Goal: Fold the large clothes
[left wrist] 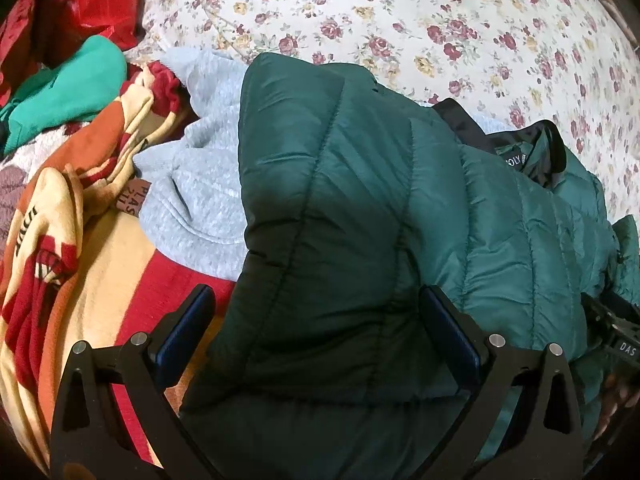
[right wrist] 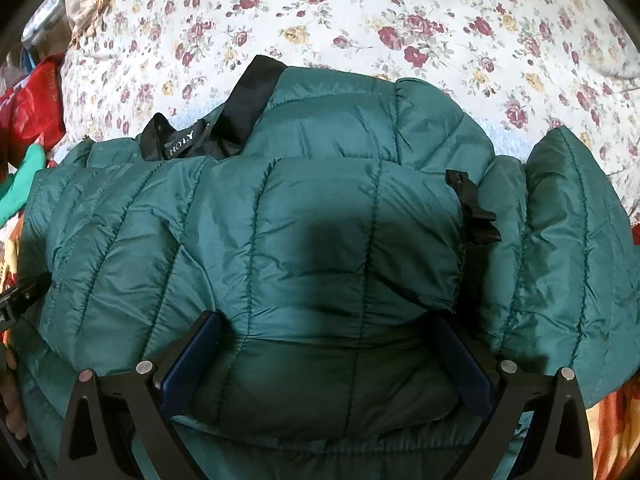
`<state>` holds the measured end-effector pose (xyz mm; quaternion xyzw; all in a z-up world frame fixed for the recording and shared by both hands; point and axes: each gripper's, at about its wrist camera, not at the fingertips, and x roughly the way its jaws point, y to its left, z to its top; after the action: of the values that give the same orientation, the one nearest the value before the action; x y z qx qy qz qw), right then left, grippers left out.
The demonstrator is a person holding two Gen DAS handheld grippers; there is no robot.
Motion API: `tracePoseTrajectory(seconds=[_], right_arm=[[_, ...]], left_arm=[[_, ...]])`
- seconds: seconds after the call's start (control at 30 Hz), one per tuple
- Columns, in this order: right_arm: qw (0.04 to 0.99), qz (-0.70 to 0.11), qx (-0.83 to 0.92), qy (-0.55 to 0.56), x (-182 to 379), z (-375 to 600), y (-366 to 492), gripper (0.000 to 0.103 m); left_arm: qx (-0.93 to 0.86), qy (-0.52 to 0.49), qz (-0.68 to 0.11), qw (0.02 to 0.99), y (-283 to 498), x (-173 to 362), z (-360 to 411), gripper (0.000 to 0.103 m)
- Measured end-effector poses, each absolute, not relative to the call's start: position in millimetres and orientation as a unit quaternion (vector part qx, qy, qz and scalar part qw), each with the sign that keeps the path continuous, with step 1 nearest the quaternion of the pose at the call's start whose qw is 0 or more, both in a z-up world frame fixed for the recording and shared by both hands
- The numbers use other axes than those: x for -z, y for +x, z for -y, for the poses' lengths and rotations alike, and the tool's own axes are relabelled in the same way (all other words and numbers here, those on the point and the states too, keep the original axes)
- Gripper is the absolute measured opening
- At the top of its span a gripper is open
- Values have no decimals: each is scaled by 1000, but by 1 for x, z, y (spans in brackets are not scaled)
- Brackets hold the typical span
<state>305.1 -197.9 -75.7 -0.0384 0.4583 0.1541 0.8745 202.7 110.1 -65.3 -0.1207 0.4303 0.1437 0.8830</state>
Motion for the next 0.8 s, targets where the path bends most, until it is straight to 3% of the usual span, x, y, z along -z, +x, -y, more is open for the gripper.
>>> tracePoseTrajectory(seconds=[0.8], right_arm=[[875,-457,-154,-40,77,198,305,103]], left_arm=[[-135,-74,-437,886,207,67,-94,102]])
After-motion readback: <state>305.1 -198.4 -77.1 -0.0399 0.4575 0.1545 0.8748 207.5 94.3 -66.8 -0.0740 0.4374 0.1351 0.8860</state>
